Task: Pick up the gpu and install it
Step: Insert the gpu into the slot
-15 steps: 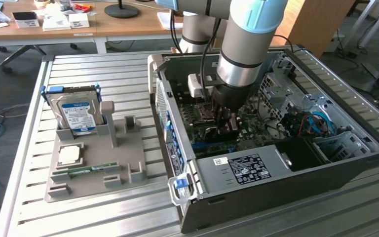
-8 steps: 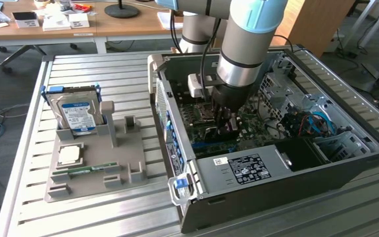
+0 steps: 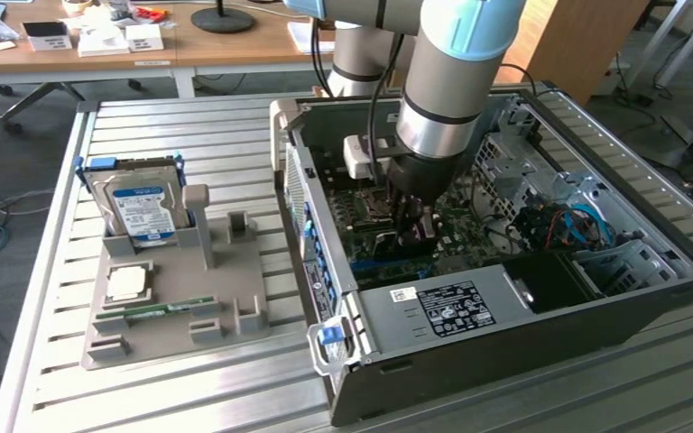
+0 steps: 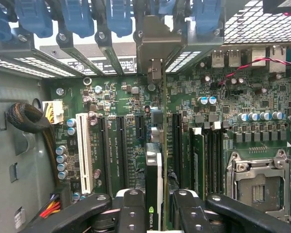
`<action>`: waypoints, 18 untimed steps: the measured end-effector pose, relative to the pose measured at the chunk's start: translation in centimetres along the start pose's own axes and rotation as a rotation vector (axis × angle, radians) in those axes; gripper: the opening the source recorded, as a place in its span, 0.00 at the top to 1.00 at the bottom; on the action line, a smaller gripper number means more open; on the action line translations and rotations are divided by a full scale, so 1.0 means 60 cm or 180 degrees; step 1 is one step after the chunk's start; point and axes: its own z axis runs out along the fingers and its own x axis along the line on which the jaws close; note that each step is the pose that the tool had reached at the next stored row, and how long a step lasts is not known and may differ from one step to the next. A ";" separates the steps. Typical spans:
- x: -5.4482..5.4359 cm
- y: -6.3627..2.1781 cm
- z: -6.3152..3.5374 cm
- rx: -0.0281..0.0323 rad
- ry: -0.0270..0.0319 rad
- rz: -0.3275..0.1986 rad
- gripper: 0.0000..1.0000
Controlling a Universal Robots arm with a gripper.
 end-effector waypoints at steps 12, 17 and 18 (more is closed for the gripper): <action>-0.002 0.006 0.003 0.0001 0.0000 -0.0001 0.73; -0.002 0.007 0.004 0.0000 -0.0005 0.0000 0.73; -0.002 0.007 0.004 0.0001 -0.0007 0.0000 0.73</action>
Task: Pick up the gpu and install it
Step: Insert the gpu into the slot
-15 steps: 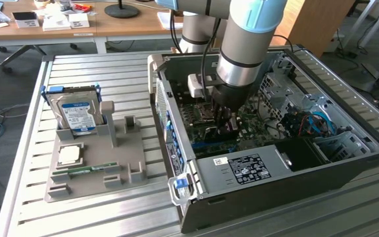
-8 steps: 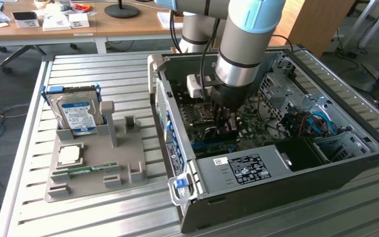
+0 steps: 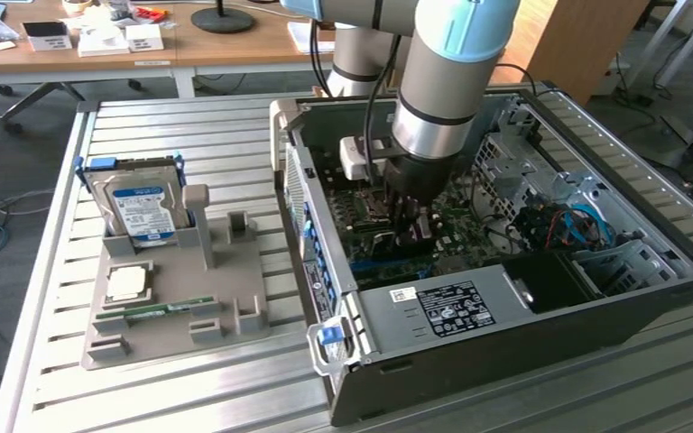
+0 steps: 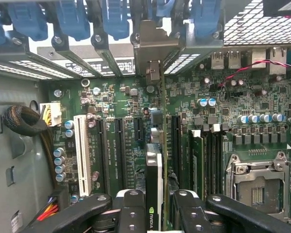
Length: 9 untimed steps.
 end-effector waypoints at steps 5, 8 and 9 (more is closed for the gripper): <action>0.000 0.000 0.002 0.0002 -0.0007 0.0000 0.73; 0.000 0.000 0.005 0.0003 -0.0015 -0.0001 0.73; 0.000 0.000 0.005 0.0003 -0.0014 0.0000 0.73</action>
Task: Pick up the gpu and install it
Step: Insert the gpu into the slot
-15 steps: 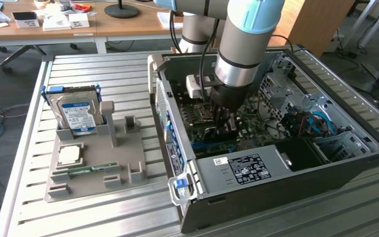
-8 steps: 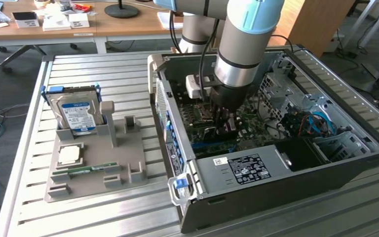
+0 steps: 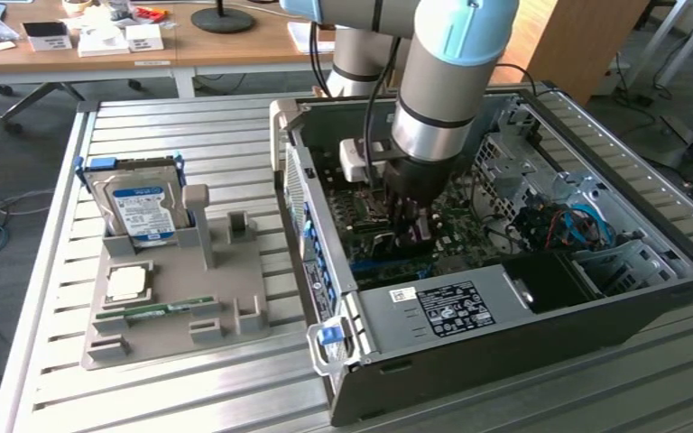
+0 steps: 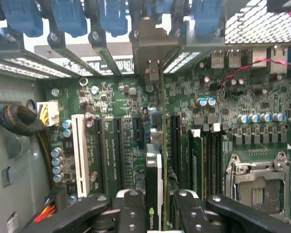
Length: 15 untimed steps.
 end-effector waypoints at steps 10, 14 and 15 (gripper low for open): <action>0.000 0.000 0.002 -0.0004 -0.0002 0.0000 0.73; 0.000 0.000 0.003 -0.0004 -0.0002 0.0000 0.73; 0.000 0.000 0.003 -0.0004 -0.0002 0.0000 0.73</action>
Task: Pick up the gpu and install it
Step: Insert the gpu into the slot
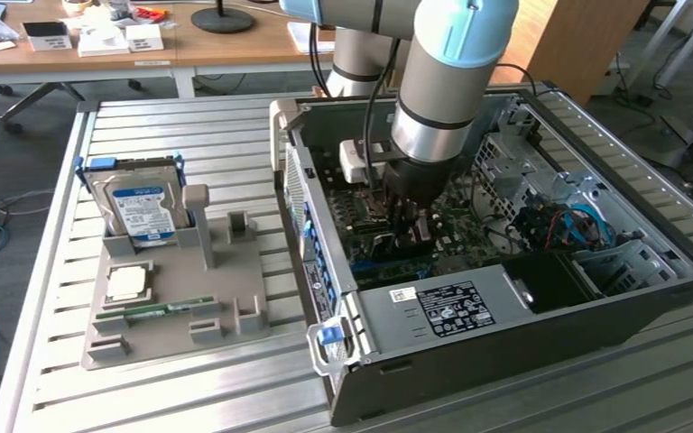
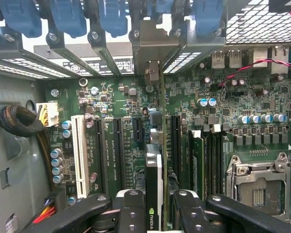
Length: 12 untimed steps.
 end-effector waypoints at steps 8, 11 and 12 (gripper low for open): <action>0.000 0.000 0.000 0.0000 0.0000 0.0000 0.73; 0.000 0.000 0.000 0.0000 0.0000 0.0000 0.73; 0.000 0.000 0.000 0.0000 0.0000 0.0000 0.73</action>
